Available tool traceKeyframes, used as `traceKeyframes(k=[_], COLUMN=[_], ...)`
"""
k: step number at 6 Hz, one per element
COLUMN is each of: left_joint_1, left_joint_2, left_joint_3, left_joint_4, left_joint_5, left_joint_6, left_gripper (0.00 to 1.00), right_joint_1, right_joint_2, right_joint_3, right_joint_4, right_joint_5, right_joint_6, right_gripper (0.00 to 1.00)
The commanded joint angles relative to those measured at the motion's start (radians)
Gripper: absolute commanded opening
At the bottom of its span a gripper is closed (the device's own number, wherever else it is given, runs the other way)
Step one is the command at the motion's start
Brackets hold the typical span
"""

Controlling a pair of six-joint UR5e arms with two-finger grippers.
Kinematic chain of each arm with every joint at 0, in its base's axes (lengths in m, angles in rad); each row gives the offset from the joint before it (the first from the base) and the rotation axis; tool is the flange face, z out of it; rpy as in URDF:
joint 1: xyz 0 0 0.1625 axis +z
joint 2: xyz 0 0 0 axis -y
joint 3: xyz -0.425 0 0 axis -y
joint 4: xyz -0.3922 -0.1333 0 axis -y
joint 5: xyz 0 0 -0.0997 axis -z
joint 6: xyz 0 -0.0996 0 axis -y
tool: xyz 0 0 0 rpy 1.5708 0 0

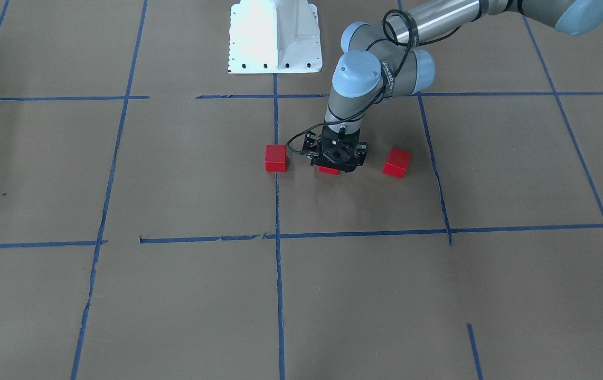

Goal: Form red blocks into L shape at center
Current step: 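Grasp that red cube with the left gripper and carry it toward the center cube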

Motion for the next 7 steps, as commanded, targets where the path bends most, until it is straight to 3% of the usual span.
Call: traceKeyframes(k=[1,2,3,4,6,7], left_joint_1=[-0.001,-0.004,-0.031,-0.05,-0.048,-0.048], left_joint_2=[-0.002,-0.008,-0.037,-0.091,-0.242,-0.267], left_joint_3=[0.005,0.001,0.002,0.01,0.176,0.215], left_joint_4=[0.004,0.011,0.045,0.101,0.094,0.091], left_joint_5=[-0.002,-0.003,-0.003,-0.003,0.001,0.003], left_joint_6=[0.0,-0.002,-0.005,-0.067,-0.135,-0.153], left_gripper=[0.46,0.29,0.21,0.21,0.21,0.21], right_joint_1=[0.0,0.0,0.0,0.0,0.0,0.0], right_joint_2=[0.0,0.0,0.0,-0.002,-0.002,-0.002], right_joint_3=[0.0,0.0,0.0,0.0,0.0,-0.002], right_joint_4=[0.0,0.0,0.0,0.0,0.0,0.0], right_joint_5=[-0.001,0.001,0.001,0.002,0.002,0.002], right_joint_6=[0.0,0.0,0.002,0.002,0.0,0.0], right_gripper=[1.0,1.0,1.0,1.0,1.0,1.0])
